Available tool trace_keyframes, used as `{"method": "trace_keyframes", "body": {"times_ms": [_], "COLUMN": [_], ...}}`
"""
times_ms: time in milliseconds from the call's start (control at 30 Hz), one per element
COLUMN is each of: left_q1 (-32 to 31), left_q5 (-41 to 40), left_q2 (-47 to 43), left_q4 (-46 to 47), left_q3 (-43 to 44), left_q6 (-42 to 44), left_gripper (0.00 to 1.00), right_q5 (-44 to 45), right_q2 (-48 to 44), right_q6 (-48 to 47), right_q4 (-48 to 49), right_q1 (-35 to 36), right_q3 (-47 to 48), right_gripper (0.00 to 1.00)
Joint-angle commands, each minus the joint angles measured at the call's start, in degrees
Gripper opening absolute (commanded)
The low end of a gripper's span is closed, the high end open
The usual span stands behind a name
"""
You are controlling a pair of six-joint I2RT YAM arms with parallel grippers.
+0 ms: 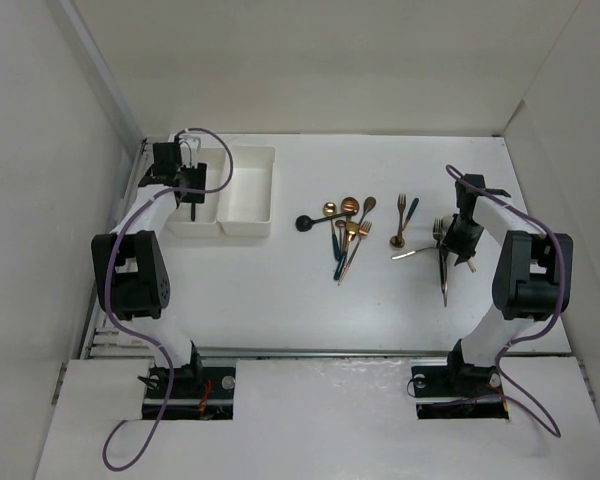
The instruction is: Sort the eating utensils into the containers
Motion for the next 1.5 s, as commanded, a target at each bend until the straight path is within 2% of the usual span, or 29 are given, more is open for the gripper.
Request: {"method": "trace_keyframes", "body": {"times_ms": [0,200,467,500,633,733,900,967,1000,1067,1100,1133,1233,1267,1300,1333,1367,1467], "left_q1": [-0.39,-3.82,-4.34,-4.95,-5.48,-6.09,-7.16,-7.76,-8.29,-8.99,-9.78,-9.79,-12.16,-13.3,-13.31,-14.35,-14.88,-16.64], "left_q5": [-0.21,-5.31,-5.32,-5.32,-1.73,1.08,13.03,17.68,23.54,29.72,36.1,39.03,49.21,53.61,53.65,57.22,58.65,61.03], "left_q2": [-0.76,-0.23,-0.23,-0.23,-0.76,-0.76,-0.15,-0.14,-0.14,0.47,0.47,0.47,0.47,0.47,0.47,0.47,0.47,0.47], "left_q4": [-2.54,-5.7,-7.56,-8.08,-9.57,-12.03,-15.2,-17.03,-17.83,-19.59,-21.25,-21.88,-23.46,-24.07,-24.08,-24.08,-24.08,-22.33], "left_q3": [7.84,13.66,17.36,17.36,17.97,19.29,21.66,23.07,23.94,24.91,25.78,25.79,27.11,27.81,27.82,28.34,28.34,27.82], "left_q6": [-3.6,-2.11,-1.05,-1.05,-1.05,-1.05,-0.53,0.52,1.22,2.8,4.73,5.53,7.2,8.16,8.17,8.87,8.88,7.83], "left_gripper": [0.56,0.57,0.57,0.57,0.57,0.57,0.56,0.56,0.56,0.61,0.67,0.76,0.84,1.0,1.0,1.0,1.0,1.0], "right_q5": [1.34,-1.81,-3.24,-3.23,-2.71,-0.69,6.15,8.45,10.89,13.02,13.55,13.56,9.88,9.08,8.46,7.68,5.67,-1.88], "right_q2": [0.48,3.13,5.93,6.98,8.05,4.55,-2.66,-7.21,-8.64,-11.45,-11.46,-11.46,-7.7,-3.94,-1.73,0.55,2.93,11.63], "right_q6": [-1.11,-2.25,-2.78,-2.78,-2.78,-2.25,-1.46,0.11,0.12,0.82,1.35,2.4,4.6,5.12,5.13,5.13,5.13,5.13], "right_q4": [0.87,4.56,7.99,7.99,7.99,6.51,0.0,-2.29,-2.29,-0.89,0.16,1.56,9.11,12.7,14.39,15.71,16.68,17.83], "right_q1": [-0.83,-0.83,-1.45,-1.45,-1.45,-1.45,-1.45,0.04,2.92,7.15,9.69,14.85,22.44,27.07,29.29,31.4,34.91,38.36], "right_q3": [1.13,0.0,-0.63,0.07,0.61,0.61,6.57,11.66,15.51,19.57,21.42,25.0,30.03,34.05,36.53,39.08,44.93,54.28], "right_gripper": [0.36,0.35,0.35,0.32,0.0,0.0,0.0,0.0,0.0,0.0,0.0,0.0,0.0,0.0,0.0,0.0,0.0,0.0]}}
